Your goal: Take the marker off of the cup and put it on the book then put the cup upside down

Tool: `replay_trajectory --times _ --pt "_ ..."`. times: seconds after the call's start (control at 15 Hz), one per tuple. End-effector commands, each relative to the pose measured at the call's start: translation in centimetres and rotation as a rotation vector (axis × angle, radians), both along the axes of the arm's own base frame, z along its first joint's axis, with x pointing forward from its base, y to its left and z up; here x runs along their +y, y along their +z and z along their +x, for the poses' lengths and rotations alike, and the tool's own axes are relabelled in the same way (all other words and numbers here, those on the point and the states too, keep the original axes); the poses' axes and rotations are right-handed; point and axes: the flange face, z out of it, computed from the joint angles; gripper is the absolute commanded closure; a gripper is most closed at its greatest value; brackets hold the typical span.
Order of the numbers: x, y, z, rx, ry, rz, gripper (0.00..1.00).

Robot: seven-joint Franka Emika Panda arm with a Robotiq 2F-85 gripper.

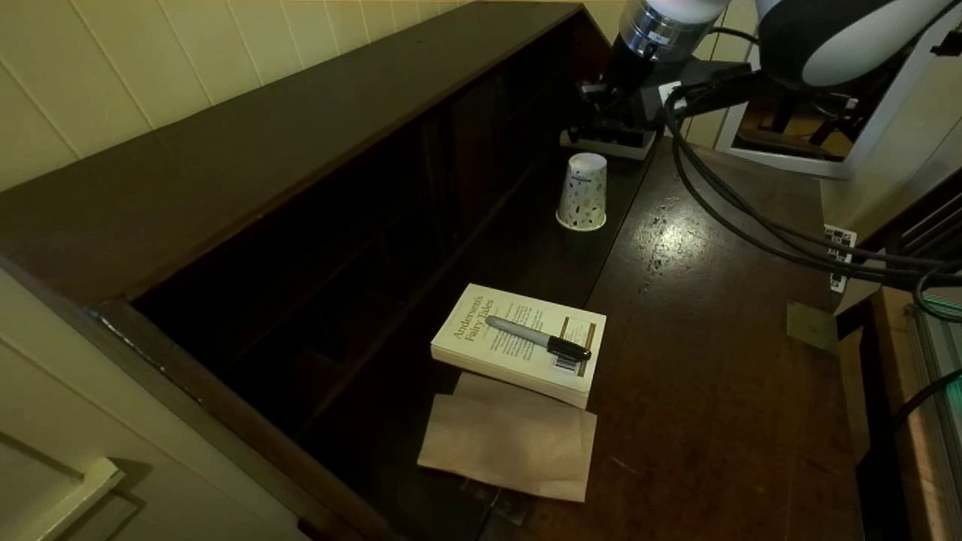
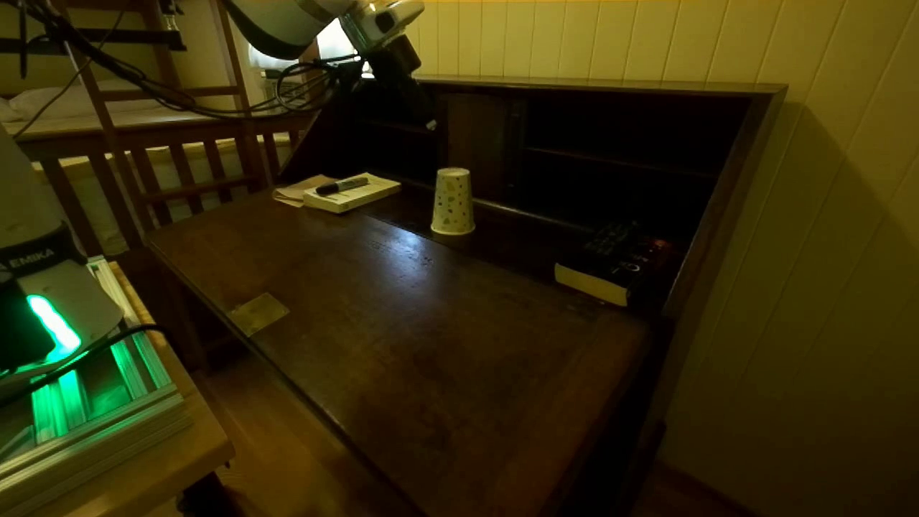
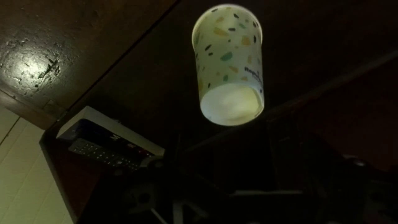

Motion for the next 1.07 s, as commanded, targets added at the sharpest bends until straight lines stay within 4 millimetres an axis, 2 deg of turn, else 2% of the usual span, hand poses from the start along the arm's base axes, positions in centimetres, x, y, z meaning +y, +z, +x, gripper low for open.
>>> replay_trajectory --times 0.0,0.13,0.6,0.87,0.93,1.0 --pt "-0.7 0.6 -1.7 0.060 0.060 0.049 0.00" --pt "-1.4 1.4 -1.9 0.084 0.094 0.069 0.00" --pt "-6.4 7.1 -2.5 0.155 0.183 0.080 0.00" --pt "-7.9 8.5 -2.6 0.164 0.199 0.057 0.00" --pt "-7.5 7.7 -2.4 0.159 0.190 0.049 0.00" --pt "-7.7 7.9 -2.4 0.157 0.191 0.046 0.00"
